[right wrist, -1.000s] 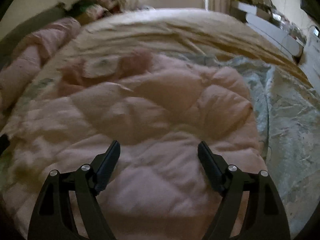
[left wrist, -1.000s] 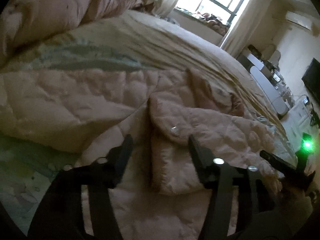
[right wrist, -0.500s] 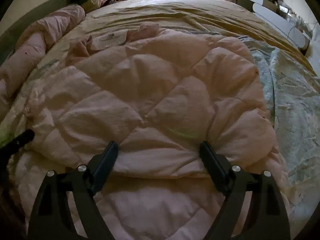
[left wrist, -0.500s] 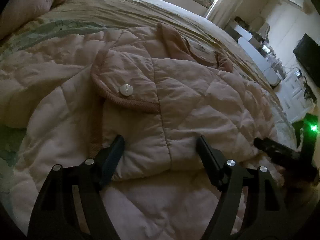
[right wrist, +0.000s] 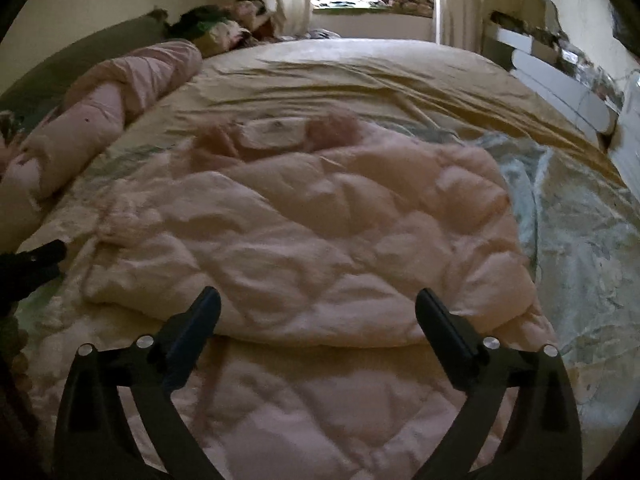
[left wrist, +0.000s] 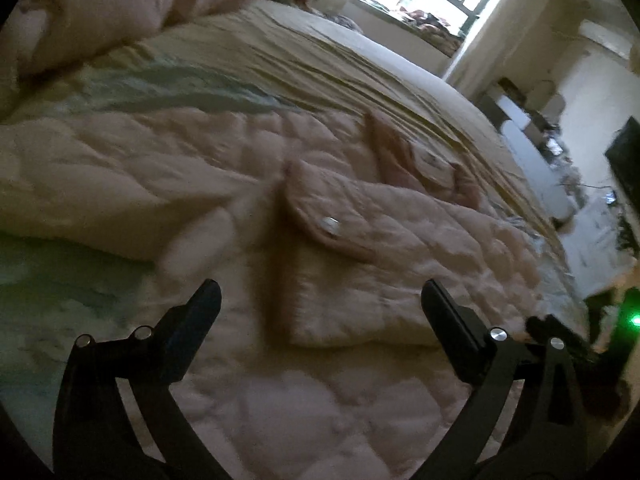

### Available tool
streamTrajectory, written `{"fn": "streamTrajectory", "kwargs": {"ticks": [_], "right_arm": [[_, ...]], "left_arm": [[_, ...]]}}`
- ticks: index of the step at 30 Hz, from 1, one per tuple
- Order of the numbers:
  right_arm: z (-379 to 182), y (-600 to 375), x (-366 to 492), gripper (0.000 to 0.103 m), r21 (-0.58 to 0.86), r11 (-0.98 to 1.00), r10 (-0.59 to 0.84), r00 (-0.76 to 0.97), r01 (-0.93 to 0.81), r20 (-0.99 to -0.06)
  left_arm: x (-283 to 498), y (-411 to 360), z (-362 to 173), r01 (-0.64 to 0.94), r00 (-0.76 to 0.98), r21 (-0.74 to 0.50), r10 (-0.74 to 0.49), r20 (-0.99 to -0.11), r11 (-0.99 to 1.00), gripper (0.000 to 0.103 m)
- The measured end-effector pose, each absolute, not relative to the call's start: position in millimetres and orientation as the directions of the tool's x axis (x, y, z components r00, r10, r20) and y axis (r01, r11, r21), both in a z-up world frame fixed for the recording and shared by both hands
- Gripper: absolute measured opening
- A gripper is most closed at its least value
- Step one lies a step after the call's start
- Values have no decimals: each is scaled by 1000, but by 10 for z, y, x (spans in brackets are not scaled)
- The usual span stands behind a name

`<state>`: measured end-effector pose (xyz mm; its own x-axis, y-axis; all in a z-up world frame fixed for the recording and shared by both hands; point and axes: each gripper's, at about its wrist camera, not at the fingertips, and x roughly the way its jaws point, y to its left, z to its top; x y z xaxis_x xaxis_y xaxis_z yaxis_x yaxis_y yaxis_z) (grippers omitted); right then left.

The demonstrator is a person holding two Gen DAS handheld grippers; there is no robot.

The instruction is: Fold large clothes

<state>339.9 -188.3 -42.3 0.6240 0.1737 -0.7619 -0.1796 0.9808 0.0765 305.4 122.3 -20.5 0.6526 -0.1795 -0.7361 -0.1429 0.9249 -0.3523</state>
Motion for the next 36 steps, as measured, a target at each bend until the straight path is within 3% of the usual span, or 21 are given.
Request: {"fn": "streamTrajectory", "kwargs": {"ticks": [19, 29, 36], "right_arm": [[-71, -496, 3234, 98, 112, 888, 380, 575, -447, -725], [-31, 128, 3201, 98, 94, 834, 433, 540, -543, -722], [-75, 554, 3197, 98, 98, 796, 465, 500, -597, -731]], "left_arm": [[2774, 2275, 33, -373, 703, -369, -1, -712, 851, 94], [2660, 2669, 108, -475, 685, -310, 125, -718, 824, 94], [2584, 3065, -24, -531, 666, -359, 116, -737, 768, 94]]}}
